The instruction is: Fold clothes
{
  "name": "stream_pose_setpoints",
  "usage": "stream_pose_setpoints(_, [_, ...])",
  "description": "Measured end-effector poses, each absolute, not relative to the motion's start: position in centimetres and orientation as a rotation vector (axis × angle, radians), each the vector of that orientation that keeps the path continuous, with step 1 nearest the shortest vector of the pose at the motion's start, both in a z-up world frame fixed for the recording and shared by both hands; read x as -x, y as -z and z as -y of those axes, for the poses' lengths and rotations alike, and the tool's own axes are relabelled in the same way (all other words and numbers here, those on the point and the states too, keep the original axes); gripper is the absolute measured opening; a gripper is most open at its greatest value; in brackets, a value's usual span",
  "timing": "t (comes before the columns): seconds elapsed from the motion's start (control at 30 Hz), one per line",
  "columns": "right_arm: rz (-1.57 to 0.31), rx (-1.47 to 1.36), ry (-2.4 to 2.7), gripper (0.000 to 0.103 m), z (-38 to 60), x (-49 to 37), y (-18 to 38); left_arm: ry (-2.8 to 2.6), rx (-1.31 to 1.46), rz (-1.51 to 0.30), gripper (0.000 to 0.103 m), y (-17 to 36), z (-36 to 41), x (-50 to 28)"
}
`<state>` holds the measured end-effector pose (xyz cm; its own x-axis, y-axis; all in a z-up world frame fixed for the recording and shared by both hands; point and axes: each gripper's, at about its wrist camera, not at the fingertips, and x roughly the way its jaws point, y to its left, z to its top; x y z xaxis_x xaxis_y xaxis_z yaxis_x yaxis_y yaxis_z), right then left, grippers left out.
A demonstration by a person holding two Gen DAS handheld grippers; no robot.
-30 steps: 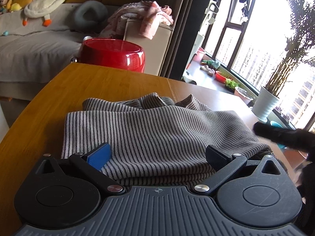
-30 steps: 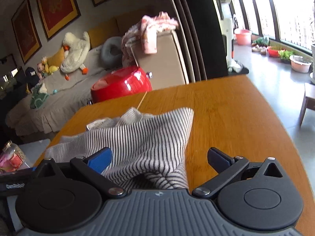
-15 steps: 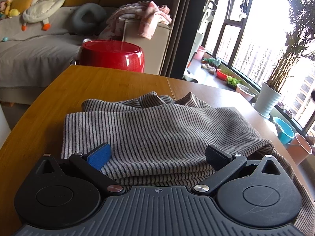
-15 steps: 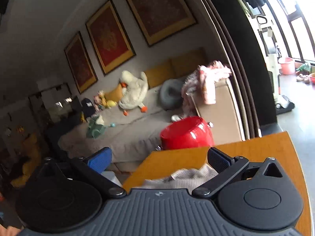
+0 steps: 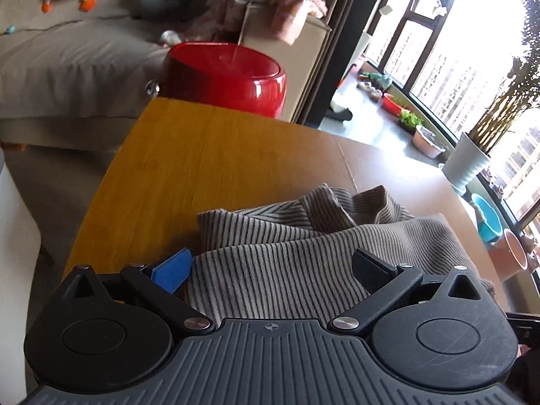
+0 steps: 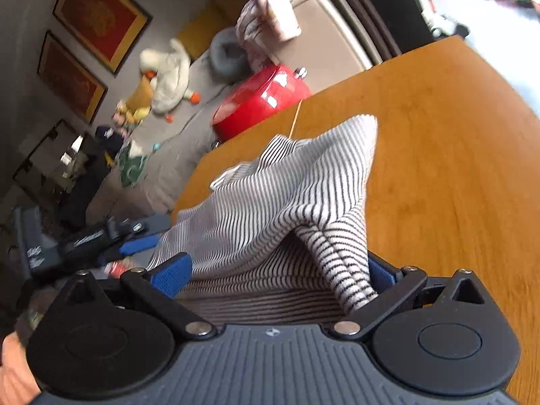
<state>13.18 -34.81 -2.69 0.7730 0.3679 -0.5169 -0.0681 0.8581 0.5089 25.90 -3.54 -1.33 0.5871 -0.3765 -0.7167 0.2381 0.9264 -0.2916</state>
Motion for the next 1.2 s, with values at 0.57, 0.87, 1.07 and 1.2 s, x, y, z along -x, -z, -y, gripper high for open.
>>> stream_pose_setpoints(0.57, [-0.8,-0.357,-0.208,0.053,35.8,-20.8,3.3,0.434,0.106,-0.786,0.046,2.8,5.1,-27.6])
stream_pose_setpoints(0.87, [-0.688,-0.36,-0.165,0.019,37.9,-22.5,0.0,0.528,0.15,-0.634,0.032,-0.7,8.1,-30.8])
stream_pose_setpoints(1.07, [-0.578,-0.314,-0.161,0.017,38.3,-20.2,-3.5,0.605,0.113,-0.503,0.032,-5.1,7.1,-25.5])
stream_pose_setpoints(1.2, [-0.521,-0.254,-0.195,0.016,37.3,-15.2,-5.4,0.616,0.097,-0.486,0.03,-5.1,5.1,-21.1])
